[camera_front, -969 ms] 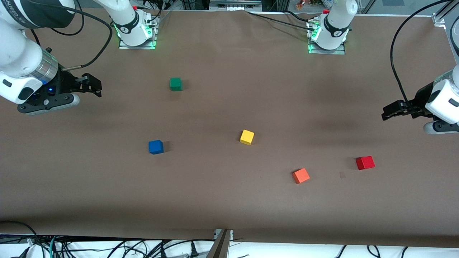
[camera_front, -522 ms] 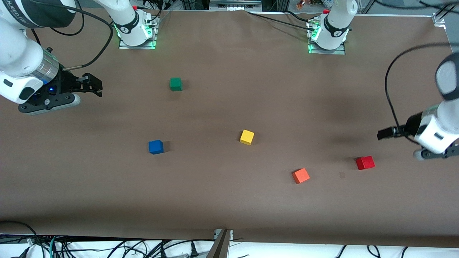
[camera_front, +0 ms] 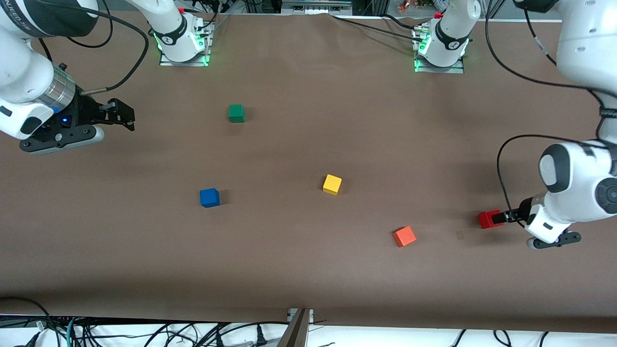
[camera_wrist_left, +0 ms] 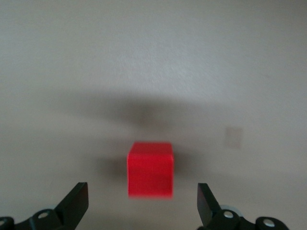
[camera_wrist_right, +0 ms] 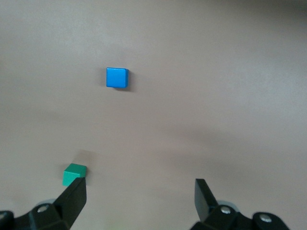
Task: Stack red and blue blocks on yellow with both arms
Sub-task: 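Reach the left gripper down and grasp the red cube, then lift the red cube with the left gripper while the right gripper grasps the blue cube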
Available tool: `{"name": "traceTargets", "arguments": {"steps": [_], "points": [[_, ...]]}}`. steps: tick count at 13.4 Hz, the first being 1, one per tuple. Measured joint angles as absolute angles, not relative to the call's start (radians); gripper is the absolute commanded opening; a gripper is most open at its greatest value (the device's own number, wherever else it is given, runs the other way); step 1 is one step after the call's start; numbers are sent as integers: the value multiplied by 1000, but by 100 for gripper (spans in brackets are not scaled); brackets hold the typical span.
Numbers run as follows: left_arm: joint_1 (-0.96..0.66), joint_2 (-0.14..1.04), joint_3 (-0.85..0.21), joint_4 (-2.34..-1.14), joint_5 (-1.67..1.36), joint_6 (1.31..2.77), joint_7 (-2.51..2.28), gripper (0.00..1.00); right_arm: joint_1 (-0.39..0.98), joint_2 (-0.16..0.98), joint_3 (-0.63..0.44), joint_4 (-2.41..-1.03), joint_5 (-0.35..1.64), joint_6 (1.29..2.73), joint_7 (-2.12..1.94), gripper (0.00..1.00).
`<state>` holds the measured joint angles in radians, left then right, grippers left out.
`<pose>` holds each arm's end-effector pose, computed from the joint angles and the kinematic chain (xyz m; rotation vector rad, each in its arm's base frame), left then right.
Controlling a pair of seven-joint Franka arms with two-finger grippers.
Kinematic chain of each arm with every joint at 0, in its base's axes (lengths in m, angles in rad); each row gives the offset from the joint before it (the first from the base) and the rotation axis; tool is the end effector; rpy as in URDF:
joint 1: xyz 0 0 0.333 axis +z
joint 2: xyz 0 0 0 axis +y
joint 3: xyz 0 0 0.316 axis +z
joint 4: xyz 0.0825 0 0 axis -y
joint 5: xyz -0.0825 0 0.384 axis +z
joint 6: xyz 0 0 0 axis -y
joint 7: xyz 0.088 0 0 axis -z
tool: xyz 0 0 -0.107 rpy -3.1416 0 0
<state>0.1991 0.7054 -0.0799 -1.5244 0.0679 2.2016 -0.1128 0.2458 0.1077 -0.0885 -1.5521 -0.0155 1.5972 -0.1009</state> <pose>0.7005 0.0950 0.2419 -3.1219 -0.3283 0.0401 0.5794 0.0929 0.5743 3.0873 0.4025 -0.0957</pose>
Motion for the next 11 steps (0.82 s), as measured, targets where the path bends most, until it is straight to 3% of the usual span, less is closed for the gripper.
{"name": "traceTargets", "arguments": {"steps": [4,5,6,7,11], "points": [[199,735,-85,-1578,68,2302,-113,100,261,134,-77,-1576,-5,1586,-101,100],[199,735,-85,-1591,68,2321,-113,73,275,162,-74,-1602,10,1610,-96,100],[199,735,-85,-1608,68,2346,-113,27,293,199,-73,-1630,22,1665,-73,100],[198,735,-85,-1623,68,2366,-113,0,310,238,-71,-1651,25,1720,-36,100],[197,727,-95,-1614,68,2394,-113,0,346,378,-69,-1740,32,2026,53,100]]}}
